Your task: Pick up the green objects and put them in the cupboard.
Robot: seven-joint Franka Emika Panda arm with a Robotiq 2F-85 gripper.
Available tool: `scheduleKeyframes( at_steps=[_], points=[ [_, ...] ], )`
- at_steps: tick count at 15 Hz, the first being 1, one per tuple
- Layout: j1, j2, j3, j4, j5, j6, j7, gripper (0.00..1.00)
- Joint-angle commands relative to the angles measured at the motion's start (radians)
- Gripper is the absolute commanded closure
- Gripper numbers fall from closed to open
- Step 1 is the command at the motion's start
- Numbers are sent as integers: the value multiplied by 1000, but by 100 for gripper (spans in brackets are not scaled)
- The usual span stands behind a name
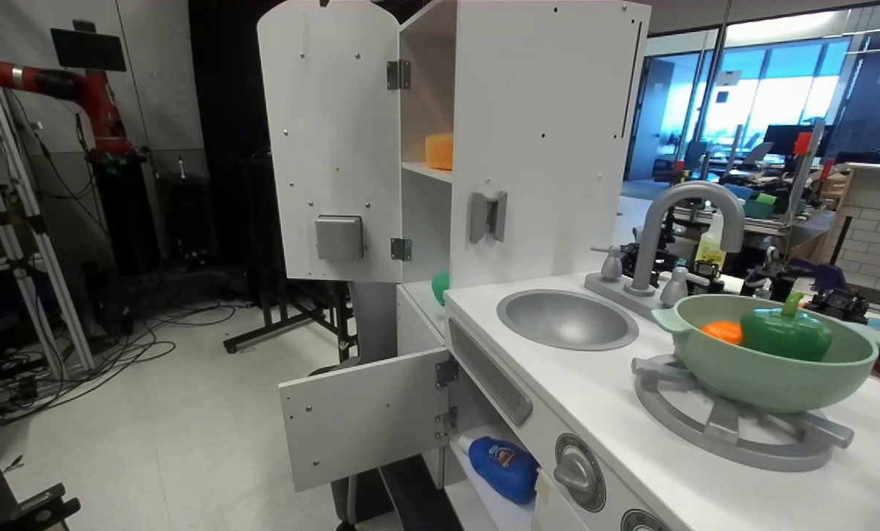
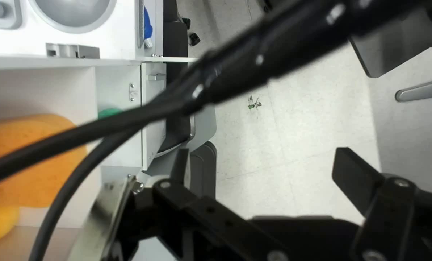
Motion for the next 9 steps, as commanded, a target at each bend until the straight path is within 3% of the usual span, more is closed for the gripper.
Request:
scheduleKeyframes(
  at_steps=[1, 5, 9],
  points=[
    [-86, -80, -4, -68, 17, -12, 47, 0],
    [-160, -181, -7, -144, -4, -62, 22, 0],
    [-185, -312, 9, -321, -14, -114, -5, 0]
  ],
)
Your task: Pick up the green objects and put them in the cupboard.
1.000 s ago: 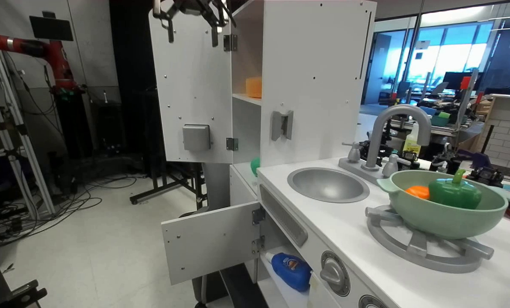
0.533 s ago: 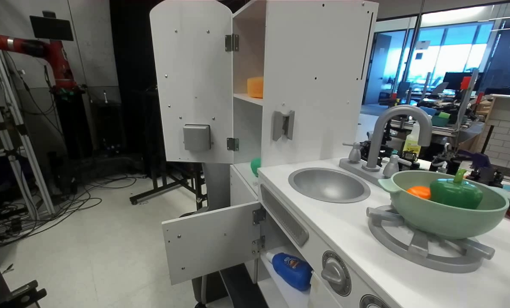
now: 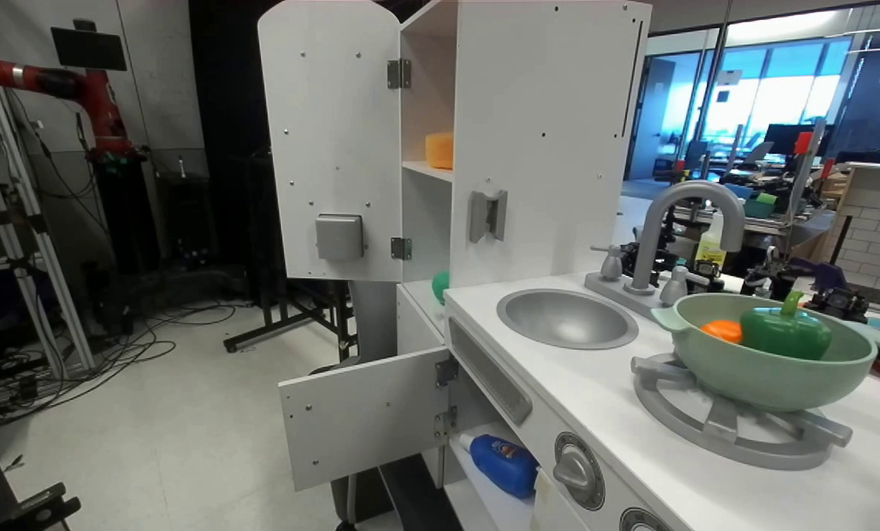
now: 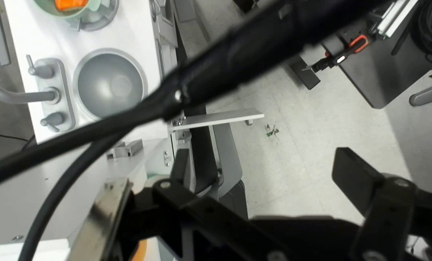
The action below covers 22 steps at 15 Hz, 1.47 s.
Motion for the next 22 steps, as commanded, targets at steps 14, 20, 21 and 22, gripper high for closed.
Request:
scheduleKeyframes(
  at_steps=[14, 20, 21, 22],
  points=[
    [-64, -588, -188, -936, 102, 233, 101, 0],
    [3, -574, -357, -1272, 113, 682, 453, 0],
    [11, -540, -370, -1291, 105, 753, 518, 0],
    [15, -512, -383, -1307, 97, 817, 579, 0]
  ],
)
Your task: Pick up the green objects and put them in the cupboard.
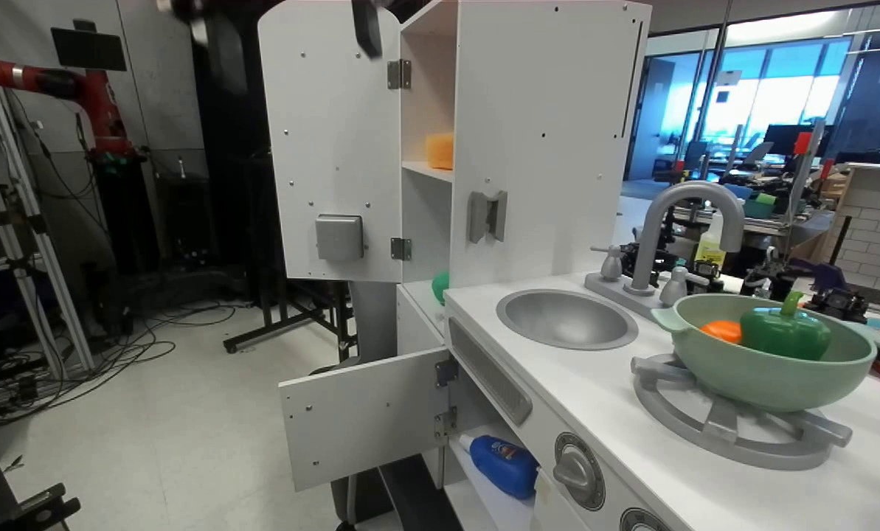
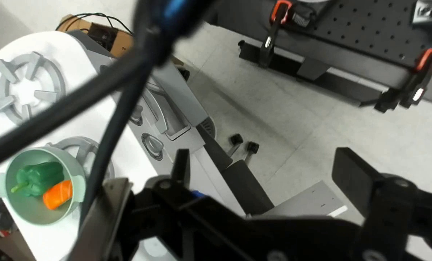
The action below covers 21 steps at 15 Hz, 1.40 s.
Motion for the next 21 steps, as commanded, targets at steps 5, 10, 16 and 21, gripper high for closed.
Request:
scheduleKeyframes(
  at_steps=[5, 10, 16, 21],
  points=[
    [42, 200, -114, -64, -29, 431, 422, 0],
    [76, 320, -186, 0, -75, 566, 649, 0],
    [127, 380, -257, 98, -116, 534, 806, 0],
    [135, 392, -298, 213, -124, 474, 856, 0]
  ],
)
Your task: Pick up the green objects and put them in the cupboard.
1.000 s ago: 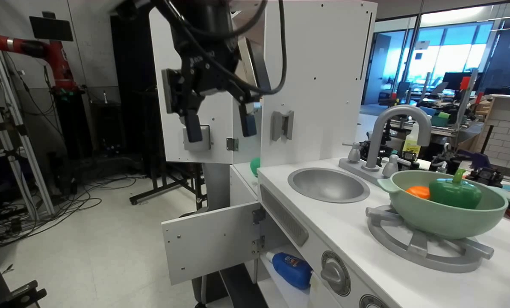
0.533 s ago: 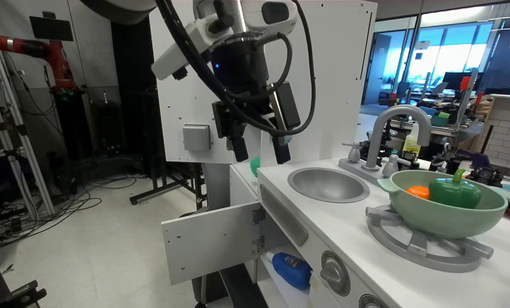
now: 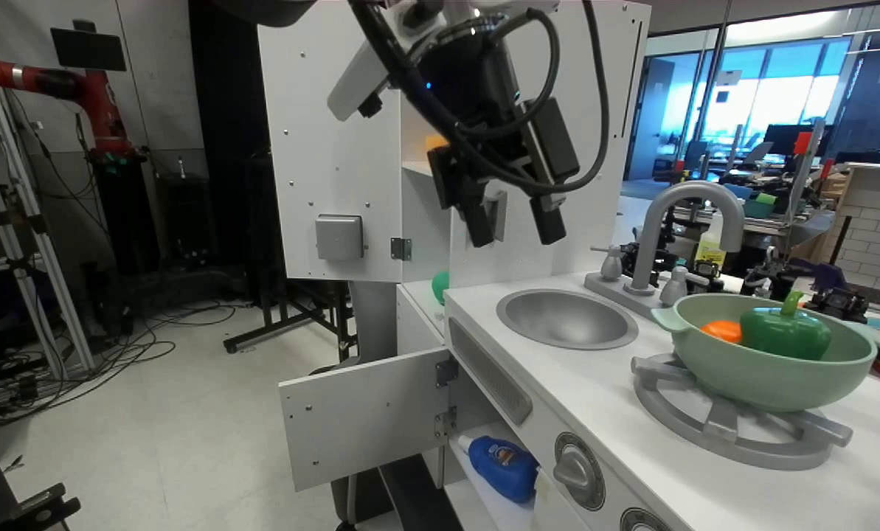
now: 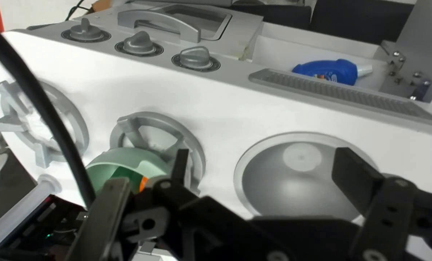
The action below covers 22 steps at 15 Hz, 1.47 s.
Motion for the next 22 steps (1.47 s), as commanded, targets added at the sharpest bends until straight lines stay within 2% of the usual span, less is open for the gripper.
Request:
scheduleKeyframes(
  at_steps=[1, 3, 8, 9, 11, 22],
  points=[
    [12, 25, -45, 82, -19, -41, 48, 0],
    [18, 46, -63, 133, -34, -70, 83, 0],
    [-1, 98, -112, 177, -62, -81, 179, 0],
    [7, 116, -114, 222, -54, -116, 189, 0],
    [-21, 160, -123, 248, -28, -114, 182, 0],
    [-97, 368, -152, 588, 64, -274, 170, 0]
  ],
)
